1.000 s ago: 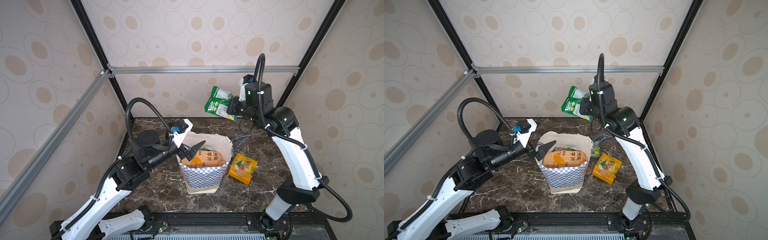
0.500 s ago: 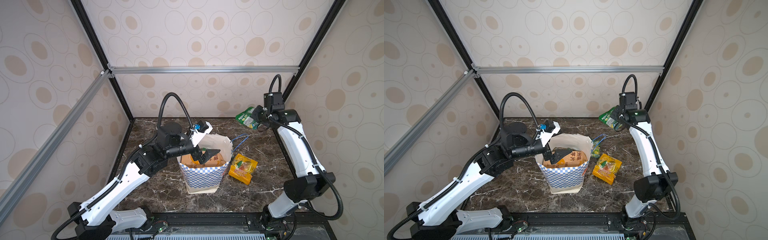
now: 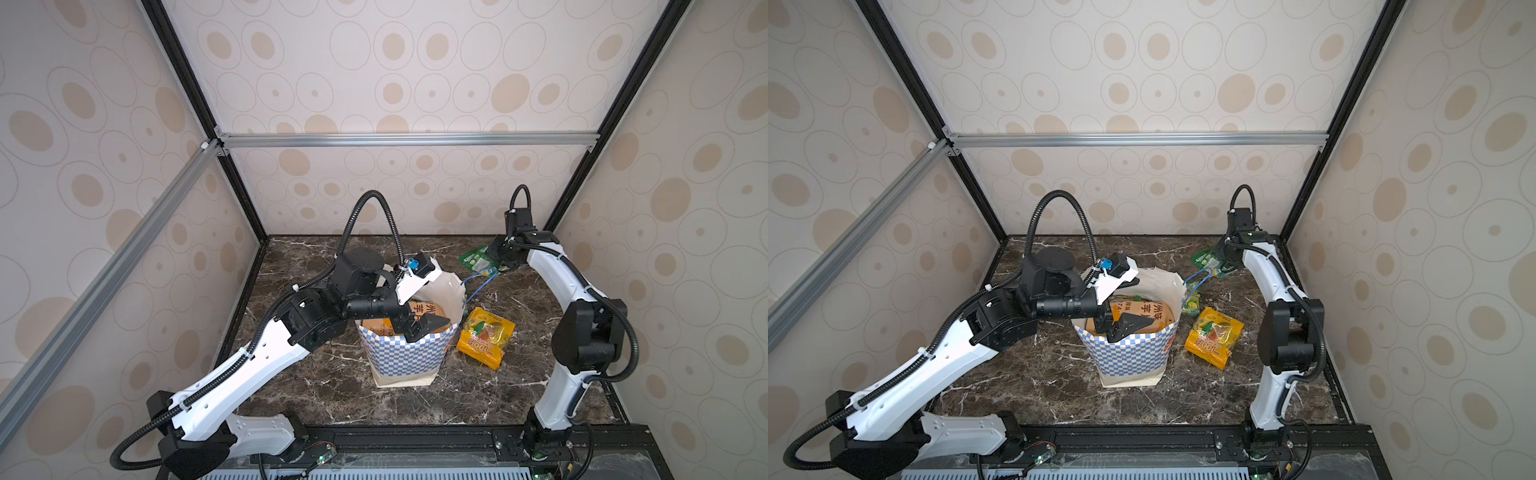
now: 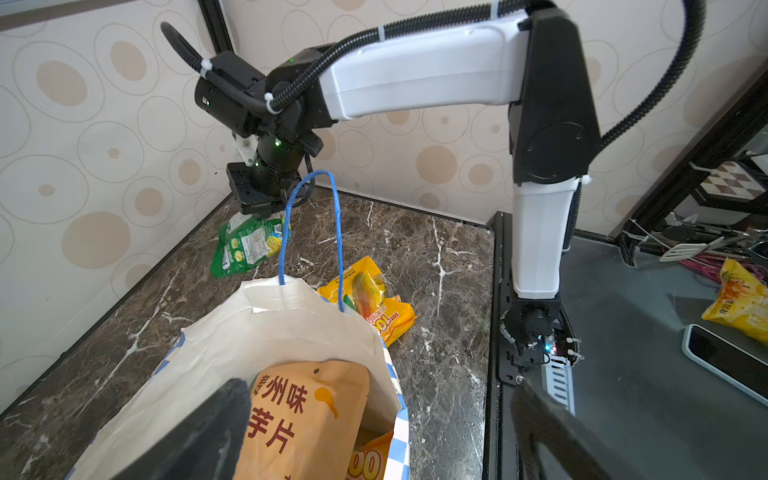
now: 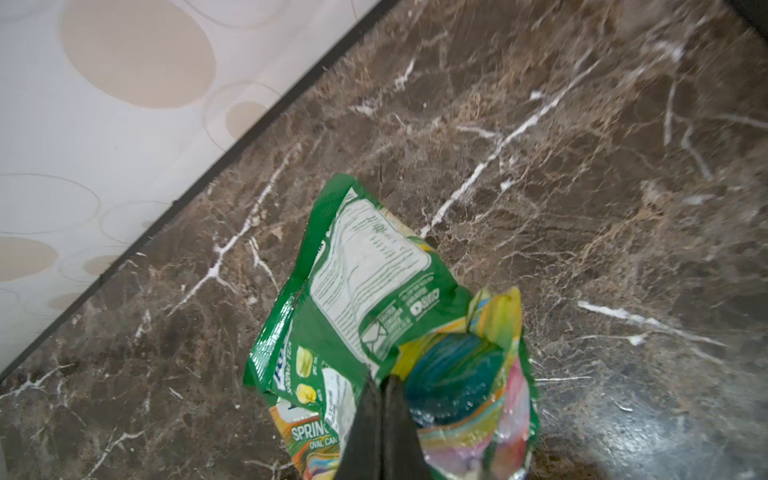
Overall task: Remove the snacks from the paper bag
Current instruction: 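Lower the green bag onto the first green bag and release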
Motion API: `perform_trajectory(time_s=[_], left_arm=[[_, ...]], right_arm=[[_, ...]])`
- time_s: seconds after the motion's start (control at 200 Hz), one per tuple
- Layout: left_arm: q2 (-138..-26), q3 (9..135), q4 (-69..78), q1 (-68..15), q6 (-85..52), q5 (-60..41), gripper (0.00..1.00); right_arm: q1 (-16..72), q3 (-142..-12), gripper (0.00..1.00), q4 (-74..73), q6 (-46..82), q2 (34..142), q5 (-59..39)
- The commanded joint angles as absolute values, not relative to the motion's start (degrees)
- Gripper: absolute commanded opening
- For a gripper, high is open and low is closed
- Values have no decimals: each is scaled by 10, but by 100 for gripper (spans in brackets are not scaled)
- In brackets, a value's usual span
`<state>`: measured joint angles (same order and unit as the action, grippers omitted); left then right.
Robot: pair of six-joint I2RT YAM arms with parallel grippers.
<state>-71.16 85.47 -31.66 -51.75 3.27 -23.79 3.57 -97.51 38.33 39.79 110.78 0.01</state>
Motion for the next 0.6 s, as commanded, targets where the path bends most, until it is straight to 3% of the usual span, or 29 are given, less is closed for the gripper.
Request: perform_trajectory(time_s=[0.0, 0.225, 0.405, 0.595], left_arm=[[-708, 886, -328, -524, 46, -211, 98], [-718, 911, -355, -524, 46, -154, 98], [-732, 929, -373, -524, 46, -136, 98], [-775, 987, -405, -524, -4, -93, 98]], right_arm=[[29, -984, 0, 370, 416, 1126, -38], [29, -968, 0, 377, 424, 1171, -47], [29, -945, 23, 371, 407, 1154, -39], [29, -961, 38, 351, 405, 1077, -41]])
